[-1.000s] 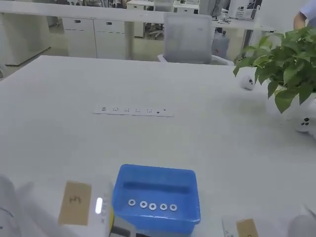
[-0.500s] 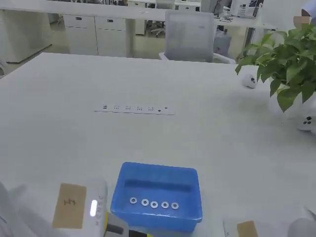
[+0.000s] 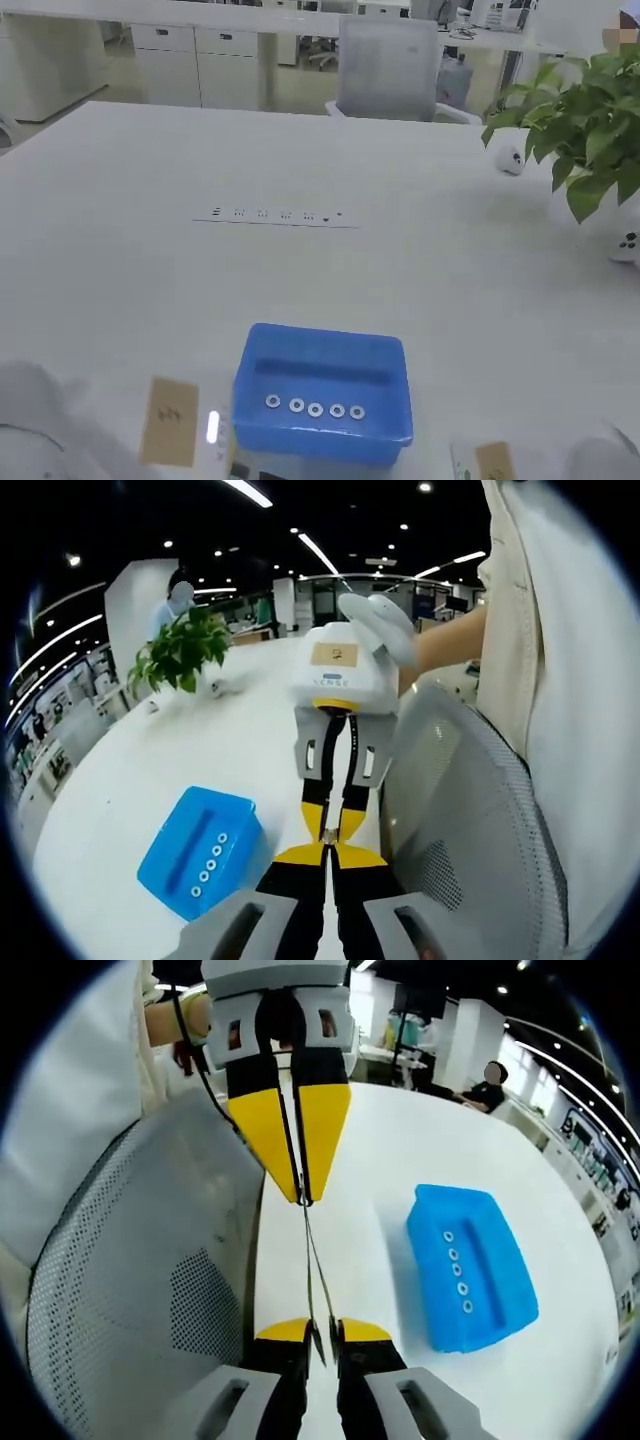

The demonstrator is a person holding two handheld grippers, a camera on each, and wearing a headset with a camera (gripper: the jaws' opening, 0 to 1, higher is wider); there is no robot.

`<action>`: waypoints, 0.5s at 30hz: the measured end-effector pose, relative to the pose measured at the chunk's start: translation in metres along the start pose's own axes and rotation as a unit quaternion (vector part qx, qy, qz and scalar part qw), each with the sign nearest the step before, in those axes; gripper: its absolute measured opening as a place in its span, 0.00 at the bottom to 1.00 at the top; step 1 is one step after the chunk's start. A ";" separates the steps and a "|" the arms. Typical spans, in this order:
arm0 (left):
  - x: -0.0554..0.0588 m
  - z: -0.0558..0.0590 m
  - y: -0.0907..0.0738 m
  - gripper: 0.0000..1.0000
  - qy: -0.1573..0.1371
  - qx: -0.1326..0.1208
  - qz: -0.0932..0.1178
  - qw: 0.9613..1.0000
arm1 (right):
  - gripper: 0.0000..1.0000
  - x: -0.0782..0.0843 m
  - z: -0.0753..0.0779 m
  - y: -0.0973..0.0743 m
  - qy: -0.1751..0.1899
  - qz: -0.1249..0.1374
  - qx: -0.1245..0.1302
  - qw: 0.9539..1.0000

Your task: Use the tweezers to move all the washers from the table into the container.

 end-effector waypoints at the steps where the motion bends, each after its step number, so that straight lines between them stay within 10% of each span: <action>1: 0.002 0.000 0.001 0.00 0.000 0.002 -0.007 1.000 | 0.06 0.002 0.001 0.003 0.009 0.003 -0.004 1.000; 15: 0.041 -0.011 0.020 0.00 -0.007 0.007 -0.097 0.995 | 0.07 0.017 -0.003 0.029 0.017 -0.010 0.004 1.000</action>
Point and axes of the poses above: the centre of the closed fingertips' face, and the gripper's own axes: y roughly forward along the fingers, z roughly to its right, x roughly out of its underside, the point moved 10 cm from there along -y, roughly backward along the fingers, and after that the axes turned 3 degrees about -y, right-handed, at the moved point
